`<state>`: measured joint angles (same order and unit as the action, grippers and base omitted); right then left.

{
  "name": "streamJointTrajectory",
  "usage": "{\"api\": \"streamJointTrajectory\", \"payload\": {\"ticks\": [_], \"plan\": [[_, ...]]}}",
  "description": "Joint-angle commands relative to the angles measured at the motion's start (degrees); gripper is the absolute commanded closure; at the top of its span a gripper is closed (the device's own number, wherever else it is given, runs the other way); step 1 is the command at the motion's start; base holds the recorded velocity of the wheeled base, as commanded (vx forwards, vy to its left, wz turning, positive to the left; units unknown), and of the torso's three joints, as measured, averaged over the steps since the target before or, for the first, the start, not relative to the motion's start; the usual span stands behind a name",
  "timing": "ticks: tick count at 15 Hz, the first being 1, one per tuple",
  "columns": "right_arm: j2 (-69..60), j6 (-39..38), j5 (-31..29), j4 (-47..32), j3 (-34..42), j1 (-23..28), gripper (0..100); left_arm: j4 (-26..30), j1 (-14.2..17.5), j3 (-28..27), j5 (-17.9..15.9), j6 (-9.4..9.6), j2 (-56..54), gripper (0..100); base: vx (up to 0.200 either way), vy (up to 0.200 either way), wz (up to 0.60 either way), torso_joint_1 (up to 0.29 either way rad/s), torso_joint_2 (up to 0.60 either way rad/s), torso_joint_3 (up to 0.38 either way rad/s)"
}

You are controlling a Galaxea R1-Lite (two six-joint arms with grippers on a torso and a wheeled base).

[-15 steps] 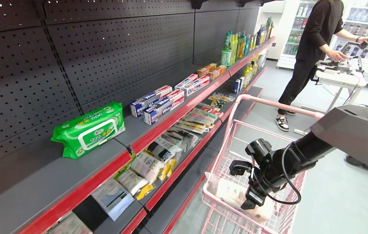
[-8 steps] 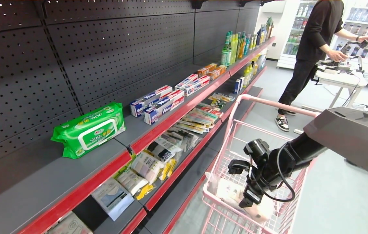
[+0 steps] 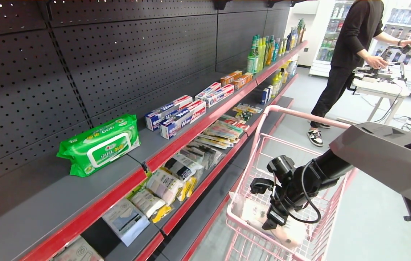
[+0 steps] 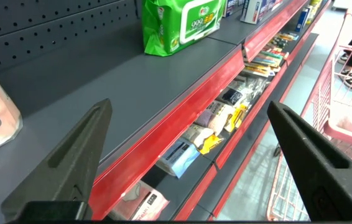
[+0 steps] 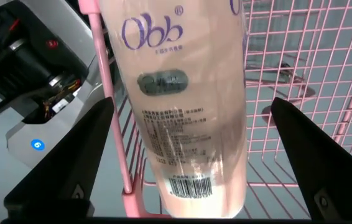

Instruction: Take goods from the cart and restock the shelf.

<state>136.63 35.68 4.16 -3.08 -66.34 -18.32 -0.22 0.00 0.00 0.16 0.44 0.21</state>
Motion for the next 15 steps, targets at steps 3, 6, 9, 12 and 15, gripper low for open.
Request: {"api": "streamJointTrajectory", "payload": {"ticks": [3,6,9,12,15], "plan": [[2.41,0.0,0.06,-0.17,-2.92,-1.28,0,-0.04,0.0,0.0,0.02,0.0,-0.03,0,0.0,0.0,0.0,0.0,0.0,0.0],[4.26,-0.09,0.76,-0.17,-4.85,-1.98,0,0.04,0.0,0.0,0.02,0.0,-0.03,0,0.0,0.0,0.0,0.0,0.0,0.0],[6.19,-0.09,0.76,-0.17,-7.31,-2.16,0,-0.04,0.0,0.0,0.02,0.0,-0.03,0,0.0,0.0,0.0,0.0,0.0,0.0],[8.3,0.0,0.76,-0.7,-10.48,-2.51,0,0.04,0.0,0.0,0.02,0.0,-0.03,0,0.0,0.0,0.0,0.0,0.0,0.0],[9.09,0.0,0.76,-2.8,-11.97,-2.6,0,0.04,0.0,0.0,0.02,0.0,-0.03,0,0.0,0.0,0.0,0.0,0.0,0.0]]}}
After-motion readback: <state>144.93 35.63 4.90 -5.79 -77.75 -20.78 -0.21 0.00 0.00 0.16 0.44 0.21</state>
